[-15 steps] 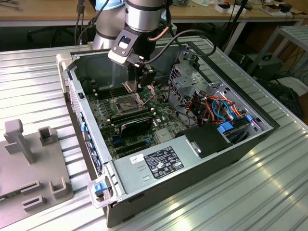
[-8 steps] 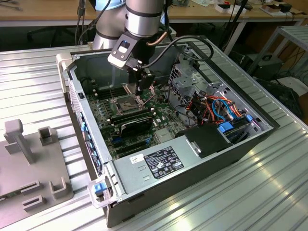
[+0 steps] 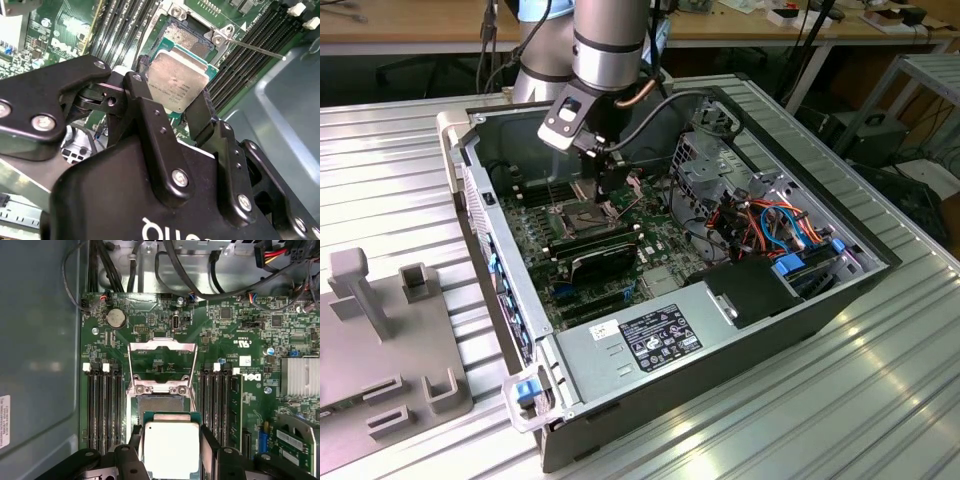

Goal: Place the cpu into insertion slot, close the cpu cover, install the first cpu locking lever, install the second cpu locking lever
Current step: 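Place the cpu into insertion slot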

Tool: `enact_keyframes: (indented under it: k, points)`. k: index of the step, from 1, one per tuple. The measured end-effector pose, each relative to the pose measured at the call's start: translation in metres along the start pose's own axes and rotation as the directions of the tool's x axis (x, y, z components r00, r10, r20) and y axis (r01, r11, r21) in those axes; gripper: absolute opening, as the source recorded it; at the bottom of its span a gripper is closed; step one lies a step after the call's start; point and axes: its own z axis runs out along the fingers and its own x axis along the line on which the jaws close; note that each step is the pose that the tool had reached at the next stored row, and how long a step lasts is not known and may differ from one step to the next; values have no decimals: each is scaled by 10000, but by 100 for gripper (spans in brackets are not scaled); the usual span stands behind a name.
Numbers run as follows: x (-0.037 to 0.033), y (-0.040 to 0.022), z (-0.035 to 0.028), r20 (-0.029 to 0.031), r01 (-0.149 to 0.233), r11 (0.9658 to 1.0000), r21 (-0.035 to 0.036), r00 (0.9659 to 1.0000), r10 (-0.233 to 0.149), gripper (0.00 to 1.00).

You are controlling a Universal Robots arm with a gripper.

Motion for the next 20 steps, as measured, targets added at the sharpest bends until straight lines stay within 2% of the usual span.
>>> enact_keyframes:
  k: [2,5,6,10,13,20]
  points:
    - [25,-5,63,0,0,10000,-15,10000,0,55]
    - [59,-7,100,-2,-1,10000,-49,10000,1,55]
    - [67,-10,130,-1,-1,10000,-58,10000,1,55]
    - [70,-31,243,-1,1,10000,-60,10000,-1,55]
    - [71,-35,295,-1,-2,10000,-89,10000,2,55]
    - [73,-41,408,-1,-8,9999,-100,10000,8,55]
